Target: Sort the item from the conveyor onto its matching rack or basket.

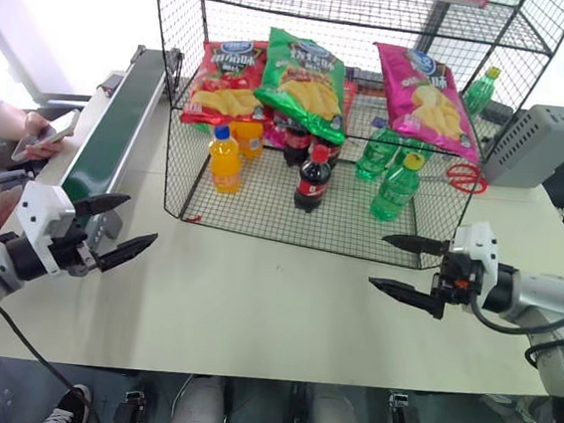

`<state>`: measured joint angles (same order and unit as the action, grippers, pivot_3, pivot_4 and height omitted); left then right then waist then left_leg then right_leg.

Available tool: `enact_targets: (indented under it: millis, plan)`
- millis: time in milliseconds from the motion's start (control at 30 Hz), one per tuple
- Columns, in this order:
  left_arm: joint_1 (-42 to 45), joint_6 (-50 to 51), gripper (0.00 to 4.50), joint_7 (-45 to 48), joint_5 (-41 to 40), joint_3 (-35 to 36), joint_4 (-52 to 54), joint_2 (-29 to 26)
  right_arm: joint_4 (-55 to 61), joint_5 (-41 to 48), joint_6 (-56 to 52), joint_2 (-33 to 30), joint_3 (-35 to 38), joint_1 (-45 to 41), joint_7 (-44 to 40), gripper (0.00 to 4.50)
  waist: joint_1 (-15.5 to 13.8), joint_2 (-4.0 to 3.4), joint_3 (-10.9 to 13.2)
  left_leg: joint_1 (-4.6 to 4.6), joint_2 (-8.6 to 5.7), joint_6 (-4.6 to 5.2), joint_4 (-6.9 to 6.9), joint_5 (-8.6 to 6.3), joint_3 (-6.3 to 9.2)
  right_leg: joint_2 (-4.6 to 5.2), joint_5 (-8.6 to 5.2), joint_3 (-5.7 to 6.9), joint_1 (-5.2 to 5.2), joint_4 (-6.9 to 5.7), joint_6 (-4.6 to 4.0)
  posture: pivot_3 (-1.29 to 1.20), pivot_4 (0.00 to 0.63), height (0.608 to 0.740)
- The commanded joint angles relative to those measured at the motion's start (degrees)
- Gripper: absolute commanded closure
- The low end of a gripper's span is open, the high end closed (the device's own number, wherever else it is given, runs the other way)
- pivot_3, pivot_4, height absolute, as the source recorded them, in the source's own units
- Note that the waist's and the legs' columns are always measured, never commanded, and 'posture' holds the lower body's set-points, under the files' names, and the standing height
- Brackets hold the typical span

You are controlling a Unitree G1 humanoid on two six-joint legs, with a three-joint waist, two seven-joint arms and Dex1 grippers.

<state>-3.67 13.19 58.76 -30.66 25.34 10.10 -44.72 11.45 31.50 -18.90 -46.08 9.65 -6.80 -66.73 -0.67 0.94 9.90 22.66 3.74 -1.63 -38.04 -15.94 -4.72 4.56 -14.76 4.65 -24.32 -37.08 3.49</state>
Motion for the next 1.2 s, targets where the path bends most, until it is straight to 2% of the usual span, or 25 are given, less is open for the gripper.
enact_targets:
  millis: [33,1200]
  plan:
    - [0.34,-0.67,0.0,0.1,-0.91,1.29,0.73,-0.43,0.61,0.28,0.67,-0.07,0.37,-0.51,-0.35,0.3,0.0,0.0,0.0,0.0,0.0,0.0,0.0,0.0,0.0,0.0,0.0,0.0,0.0,0.0,0.0,0.0,0.15,0.74]
    - [0.32,-1.82,0.0,-0.64,-1.37,1.5,1.48,0.56,-0.98,-1.9,2.86,0.1,-1.32,-2.16,-0.69,0.3,0.01,0.0,0.0,0.0,0.0,0.0,-0.01,0.0,0.0,0.0,0.01,0.0,0.0,-0.02,0.01,0.0,0.15,0.74]
